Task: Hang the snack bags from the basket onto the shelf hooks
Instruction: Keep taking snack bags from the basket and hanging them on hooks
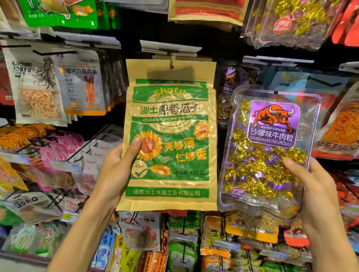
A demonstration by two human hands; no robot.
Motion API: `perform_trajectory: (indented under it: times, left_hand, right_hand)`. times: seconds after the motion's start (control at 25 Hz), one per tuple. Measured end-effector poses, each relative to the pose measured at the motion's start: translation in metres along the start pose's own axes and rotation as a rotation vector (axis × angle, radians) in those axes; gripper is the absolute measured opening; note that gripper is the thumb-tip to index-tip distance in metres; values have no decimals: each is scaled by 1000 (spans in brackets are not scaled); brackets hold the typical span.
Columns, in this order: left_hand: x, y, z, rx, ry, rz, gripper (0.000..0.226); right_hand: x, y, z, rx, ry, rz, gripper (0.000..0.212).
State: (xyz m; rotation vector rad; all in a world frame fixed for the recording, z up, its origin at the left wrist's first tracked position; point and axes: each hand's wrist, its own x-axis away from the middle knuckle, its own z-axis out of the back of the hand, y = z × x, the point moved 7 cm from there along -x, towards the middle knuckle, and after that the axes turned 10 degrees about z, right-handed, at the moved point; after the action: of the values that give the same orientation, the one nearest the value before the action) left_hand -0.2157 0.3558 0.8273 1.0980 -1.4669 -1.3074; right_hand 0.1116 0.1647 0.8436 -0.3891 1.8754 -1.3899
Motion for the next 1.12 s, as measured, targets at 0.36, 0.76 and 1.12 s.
perform_trajectory:
  times: [0.36,0.76,1.12]
  left_hand:
    - [1,0,-4,13,-5,23,46]
    - [6,7,-4,46,18,26,46]
    - [4,5,-11,5,-23,28,45]
  right_hand:
    - [-6,-9,1,-36,12,8,31]
    - [-6,-11,1,-32,22,19,20]
    - [-6,-11,7,-23,19,10,24]
